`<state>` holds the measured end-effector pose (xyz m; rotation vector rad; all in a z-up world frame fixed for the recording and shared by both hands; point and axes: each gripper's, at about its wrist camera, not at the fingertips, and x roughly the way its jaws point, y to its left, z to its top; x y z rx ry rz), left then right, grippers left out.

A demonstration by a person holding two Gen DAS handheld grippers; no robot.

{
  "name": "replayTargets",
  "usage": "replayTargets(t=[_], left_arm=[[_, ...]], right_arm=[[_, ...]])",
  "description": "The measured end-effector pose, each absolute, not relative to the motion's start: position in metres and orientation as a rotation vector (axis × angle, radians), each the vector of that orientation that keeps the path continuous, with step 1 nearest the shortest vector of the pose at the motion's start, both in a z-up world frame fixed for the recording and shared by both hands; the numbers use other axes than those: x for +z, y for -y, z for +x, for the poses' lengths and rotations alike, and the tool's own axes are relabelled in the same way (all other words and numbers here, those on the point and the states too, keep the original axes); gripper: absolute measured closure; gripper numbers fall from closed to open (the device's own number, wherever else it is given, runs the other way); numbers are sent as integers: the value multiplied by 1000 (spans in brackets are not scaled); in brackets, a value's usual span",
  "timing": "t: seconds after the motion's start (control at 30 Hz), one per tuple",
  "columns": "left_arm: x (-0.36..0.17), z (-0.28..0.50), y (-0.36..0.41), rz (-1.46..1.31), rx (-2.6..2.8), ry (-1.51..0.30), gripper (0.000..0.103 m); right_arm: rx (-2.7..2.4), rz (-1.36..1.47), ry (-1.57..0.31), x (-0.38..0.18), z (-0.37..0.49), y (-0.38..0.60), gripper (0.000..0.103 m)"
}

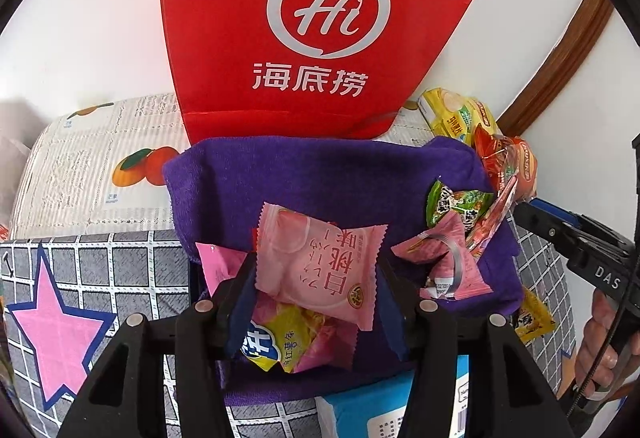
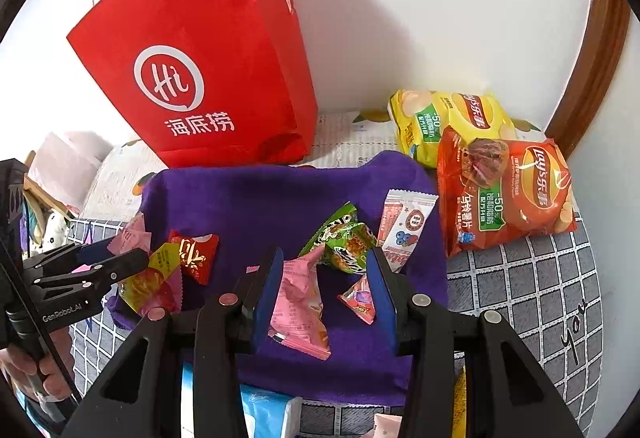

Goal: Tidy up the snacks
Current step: 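Lower the pink peach packet onto the towel and open the left tool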

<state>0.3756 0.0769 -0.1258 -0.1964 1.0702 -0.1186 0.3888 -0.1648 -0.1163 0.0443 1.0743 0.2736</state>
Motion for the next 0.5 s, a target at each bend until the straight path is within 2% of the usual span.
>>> replayTargets(t=[0.1, 0.23, 0.5], left_arm=[[-127, 377, -78, -198, -111, -1078, 47], [-127, 378, -83, -221, -110, -1084, 40], [-120, 375, -85, -224, -106, -1056, 39]], right_arm=[[274, 34, -1071, -115, 388, 163, 60], [275, 29, -1065, -114, 387, 162, 60], [269, 24, -1059, -112, 386, 161, 60]])
